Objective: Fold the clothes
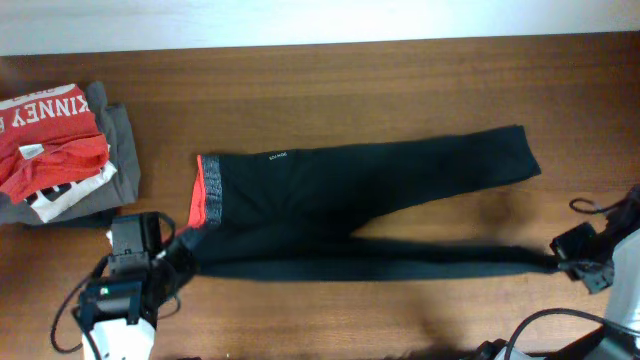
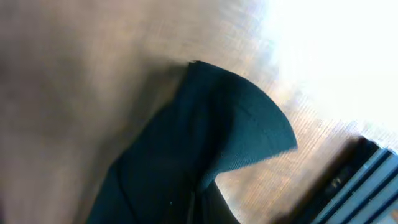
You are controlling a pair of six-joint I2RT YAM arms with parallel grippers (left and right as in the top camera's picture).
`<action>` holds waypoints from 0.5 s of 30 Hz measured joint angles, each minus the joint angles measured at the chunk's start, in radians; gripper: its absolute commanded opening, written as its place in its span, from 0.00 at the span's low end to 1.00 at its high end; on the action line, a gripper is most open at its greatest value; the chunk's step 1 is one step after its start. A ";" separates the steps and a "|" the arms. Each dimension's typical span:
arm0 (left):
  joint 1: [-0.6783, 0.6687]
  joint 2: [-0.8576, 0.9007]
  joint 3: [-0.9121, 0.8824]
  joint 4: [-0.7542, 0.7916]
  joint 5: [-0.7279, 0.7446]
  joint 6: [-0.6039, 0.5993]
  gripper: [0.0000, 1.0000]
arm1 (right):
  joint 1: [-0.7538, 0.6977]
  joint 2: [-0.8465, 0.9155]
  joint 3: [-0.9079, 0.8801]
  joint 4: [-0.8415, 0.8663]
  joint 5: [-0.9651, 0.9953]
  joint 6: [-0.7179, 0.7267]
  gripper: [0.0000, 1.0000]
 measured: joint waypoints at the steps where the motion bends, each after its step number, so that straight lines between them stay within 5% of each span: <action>1: 0.000 -0.002 0.001 0.047 0.000 0.000 0.00 | 0.021 0.000 0.023 -0.008 -0.003 -0.013 0.04; 15: 0.000 0.333 0.006 0.682 0.007 0.000 0.00 | 0.234 0.162 0.323 -0.024 -0.023 -0.067 0.04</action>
